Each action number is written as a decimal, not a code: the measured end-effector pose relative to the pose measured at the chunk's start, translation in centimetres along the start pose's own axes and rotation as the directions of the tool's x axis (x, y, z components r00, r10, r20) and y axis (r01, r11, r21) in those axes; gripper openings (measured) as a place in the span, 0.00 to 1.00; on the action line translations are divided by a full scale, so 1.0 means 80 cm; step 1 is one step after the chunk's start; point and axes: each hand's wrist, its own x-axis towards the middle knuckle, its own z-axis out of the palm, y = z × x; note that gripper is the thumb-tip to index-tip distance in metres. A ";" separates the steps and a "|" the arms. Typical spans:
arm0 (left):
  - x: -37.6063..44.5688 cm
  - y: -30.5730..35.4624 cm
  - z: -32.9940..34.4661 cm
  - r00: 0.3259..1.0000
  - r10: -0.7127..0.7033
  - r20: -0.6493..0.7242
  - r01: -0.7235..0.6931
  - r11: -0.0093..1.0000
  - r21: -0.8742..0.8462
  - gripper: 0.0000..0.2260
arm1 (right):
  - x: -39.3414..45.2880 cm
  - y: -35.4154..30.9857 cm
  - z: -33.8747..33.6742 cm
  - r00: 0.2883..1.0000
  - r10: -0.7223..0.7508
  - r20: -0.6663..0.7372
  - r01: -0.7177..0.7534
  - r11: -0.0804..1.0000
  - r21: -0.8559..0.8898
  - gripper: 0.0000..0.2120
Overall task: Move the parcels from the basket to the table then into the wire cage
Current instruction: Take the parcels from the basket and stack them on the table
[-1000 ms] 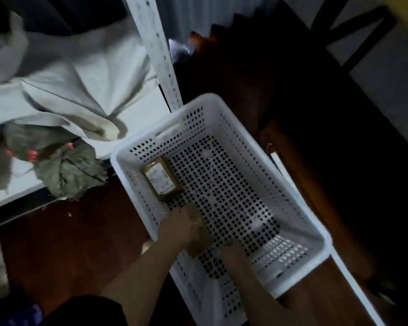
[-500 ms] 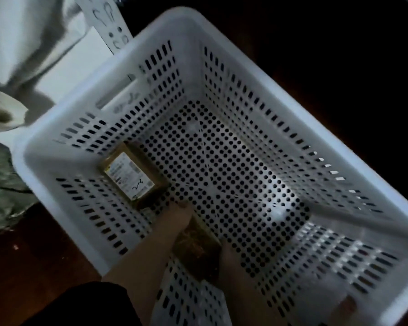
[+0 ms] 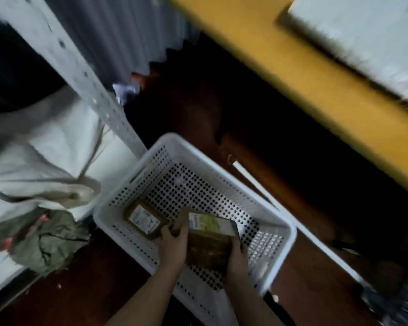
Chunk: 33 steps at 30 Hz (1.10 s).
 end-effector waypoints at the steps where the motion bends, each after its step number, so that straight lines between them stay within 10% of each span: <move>1: -0.033 0.017 -0.009 0.999 0.036 0.023 -0.035 0.999 -0.030 0.34 | -0.036 -0.021 -0.010 0.999 -0.036 0.020 0.035 0.999 0.003 0.19; 15: -0.336 0.260 -0.060 0.830 0.530 0.174 -0.491 0.842 -0.225 0.19 | -0.315 -0.260 -0.123 0.870 -0.491 -0.055 0.491 0.847 0.203 0.21; 33: -0.603 0.429 0.126 0.443 0.831 0.335 -0.648 0.556 -0.521 0.16 | -0.433 -0.474 -0.381 0.405 -0.815 -0.414 0.913 0.340 0.224 0.32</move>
